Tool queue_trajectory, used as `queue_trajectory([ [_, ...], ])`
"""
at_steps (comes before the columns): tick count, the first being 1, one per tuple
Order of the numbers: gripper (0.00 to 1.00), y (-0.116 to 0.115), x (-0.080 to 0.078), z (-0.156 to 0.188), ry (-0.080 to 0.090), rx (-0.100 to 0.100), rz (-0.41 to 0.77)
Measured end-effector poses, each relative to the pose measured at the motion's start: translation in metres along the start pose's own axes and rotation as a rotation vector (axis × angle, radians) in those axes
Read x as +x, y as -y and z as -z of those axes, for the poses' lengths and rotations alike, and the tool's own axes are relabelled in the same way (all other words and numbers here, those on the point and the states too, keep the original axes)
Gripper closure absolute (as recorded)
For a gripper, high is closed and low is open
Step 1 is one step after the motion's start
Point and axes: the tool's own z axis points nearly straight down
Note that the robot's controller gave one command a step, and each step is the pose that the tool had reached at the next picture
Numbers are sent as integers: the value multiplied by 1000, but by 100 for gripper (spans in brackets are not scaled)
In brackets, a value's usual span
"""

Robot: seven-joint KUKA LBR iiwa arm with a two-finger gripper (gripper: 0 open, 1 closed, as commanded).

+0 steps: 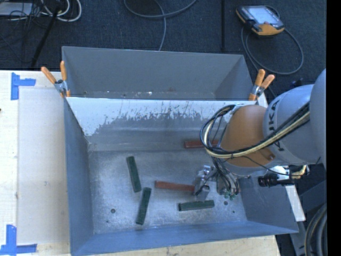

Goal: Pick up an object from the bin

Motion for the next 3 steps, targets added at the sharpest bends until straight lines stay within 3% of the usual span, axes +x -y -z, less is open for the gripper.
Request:
queue_trajectory([
  [1, 100, 0, 0, 0, 0, 0, 1],
  [2, 100, -10, -7, 131, -2, 0, -14],
  [3, 0, -10, -7, 131, -2, 1, -11],
])
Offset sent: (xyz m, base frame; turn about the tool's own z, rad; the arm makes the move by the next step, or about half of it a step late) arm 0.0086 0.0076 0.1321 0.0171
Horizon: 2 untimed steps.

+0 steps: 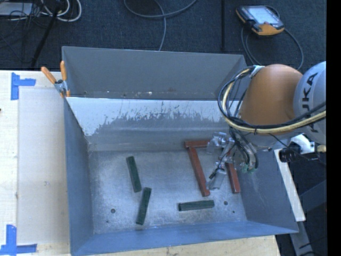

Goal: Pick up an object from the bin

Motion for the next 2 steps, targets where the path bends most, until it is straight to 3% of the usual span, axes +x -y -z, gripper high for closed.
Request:
queue_trajectory([
  [1, 0, 0, 0, 0, 0, 0, 1],
  [2, 0, 6, 8, -45, 6, -2, 57],
])
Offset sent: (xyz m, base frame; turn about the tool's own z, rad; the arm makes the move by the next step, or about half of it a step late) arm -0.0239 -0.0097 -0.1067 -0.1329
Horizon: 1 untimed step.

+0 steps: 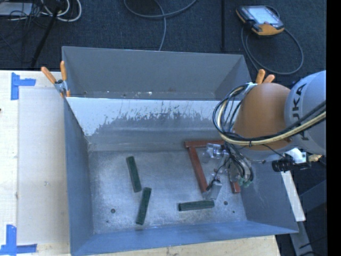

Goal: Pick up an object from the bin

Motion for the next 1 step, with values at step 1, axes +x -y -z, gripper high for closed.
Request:
queue_trajectory([
  [1, 0, -1, 29, -42, -8, 0, 237],
])
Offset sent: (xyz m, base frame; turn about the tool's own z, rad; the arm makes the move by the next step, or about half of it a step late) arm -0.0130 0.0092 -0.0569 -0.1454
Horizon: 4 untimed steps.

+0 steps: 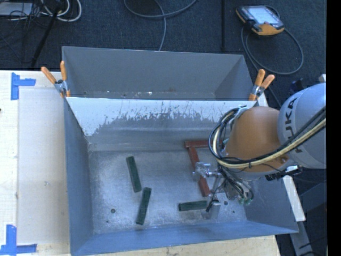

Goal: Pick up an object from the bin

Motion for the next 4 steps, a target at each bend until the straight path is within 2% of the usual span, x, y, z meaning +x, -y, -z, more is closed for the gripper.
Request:
queue_trajectory([
  [1, 0, -1, -1, -10, 0, 0, -13],
  [2, 100, -17, 9, -46, -1, 0, 104],
  [3, 100, -17, 9, -46, -1, 0, 104],
  [4, 100, -28, -14, 96, 4, 0, 82],
])
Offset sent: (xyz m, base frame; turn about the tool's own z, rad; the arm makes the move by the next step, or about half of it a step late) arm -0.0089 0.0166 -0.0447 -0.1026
